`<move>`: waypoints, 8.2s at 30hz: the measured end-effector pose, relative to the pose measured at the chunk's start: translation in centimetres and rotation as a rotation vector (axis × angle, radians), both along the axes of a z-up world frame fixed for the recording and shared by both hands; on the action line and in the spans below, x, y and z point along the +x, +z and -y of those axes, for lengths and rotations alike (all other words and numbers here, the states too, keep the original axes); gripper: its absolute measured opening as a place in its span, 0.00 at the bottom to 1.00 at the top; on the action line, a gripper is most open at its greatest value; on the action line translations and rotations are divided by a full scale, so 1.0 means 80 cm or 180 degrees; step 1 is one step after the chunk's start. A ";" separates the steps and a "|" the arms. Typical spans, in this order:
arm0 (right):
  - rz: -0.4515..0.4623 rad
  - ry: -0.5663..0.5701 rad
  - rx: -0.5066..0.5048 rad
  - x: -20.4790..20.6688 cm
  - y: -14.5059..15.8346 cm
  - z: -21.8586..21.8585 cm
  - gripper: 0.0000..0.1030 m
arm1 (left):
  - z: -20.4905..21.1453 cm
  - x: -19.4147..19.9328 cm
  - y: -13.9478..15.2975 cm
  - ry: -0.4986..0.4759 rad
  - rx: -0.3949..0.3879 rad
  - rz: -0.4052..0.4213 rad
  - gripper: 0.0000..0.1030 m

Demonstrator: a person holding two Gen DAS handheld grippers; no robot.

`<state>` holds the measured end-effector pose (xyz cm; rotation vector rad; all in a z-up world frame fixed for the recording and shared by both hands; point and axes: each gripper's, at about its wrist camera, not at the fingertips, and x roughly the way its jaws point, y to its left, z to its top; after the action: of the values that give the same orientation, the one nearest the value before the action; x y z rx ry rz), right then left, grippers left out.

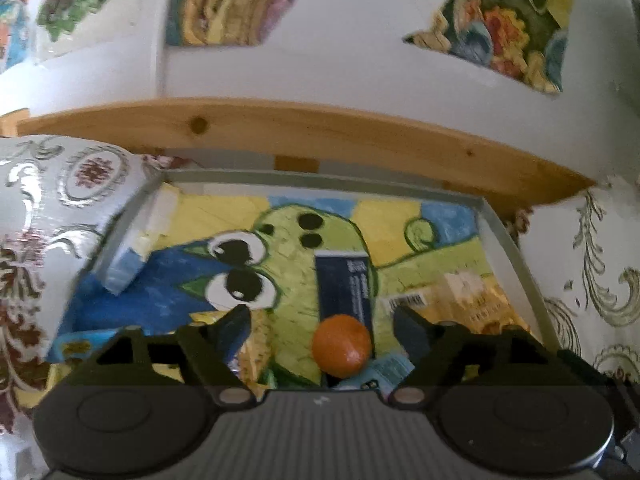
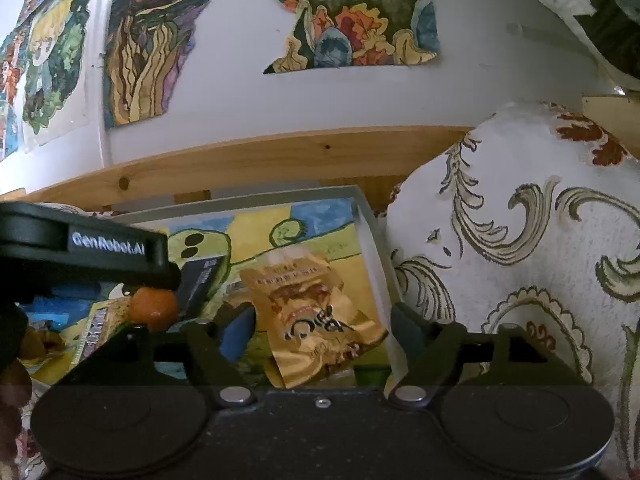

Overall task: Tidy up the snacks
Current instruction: 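Lower the packet into the grey tray and open right gripper while left gripper releases the orange there, then lift both open tools up away from the grey tray, then move both tools back over the biscuit and quail-egg packets, then lower right gripper to the red-labelled quail-egg packet while left gripper lowers to the round biscuit packet, then close right gripper on the quail-egg packet while left gripper closes on the biscuit packet, then lift the quail-egg packet with right tool toward the tray while left tool carries the biscuit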

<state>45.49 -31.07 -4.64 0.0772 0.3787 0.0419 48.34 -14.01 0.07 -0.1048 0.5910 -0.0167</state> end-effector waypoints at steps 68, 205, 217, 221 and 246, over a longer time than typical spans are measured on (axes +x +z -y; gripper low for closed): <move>0.0158 0.0100 -0.0105 -0.366 0.048 -0.118 0.99 | -0.186 -0.395 -0.005 0.0560 0.0109 0.0355 1.00; -0.0632 0.1100 -0.0999 -0.225 -0.083 -0.271 0.37 | -0.233 -0.231 -0.092 -0.0070 -0.0175 -0.0675 0.49; -0.0753 0.0985 -0.1096 -0.286 -0.067 -0.240 0.30 | -0.210 -0.281 -0.073 -0.0140 -0.0299 -0.0579 0.49; -0.0697 0.0982 -0.1173 -0.305 -0.059 -0.233 0.24 | -0.202 -0.296 -0.072 -0.0139 -0.0344 -0.0586 0.49; -0.0083 0.0912 -0.1813 -0.348 -0.042 -0.239 0.16 | -0.186 -0.328 -0.034 -0.0134 -0.0259 -0.0418 0.49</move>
<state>17.65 -11.95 -7.98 -0.5405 0.4138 0.2140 22.10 0.88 -2.64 -0.1734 0.7238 -0.0751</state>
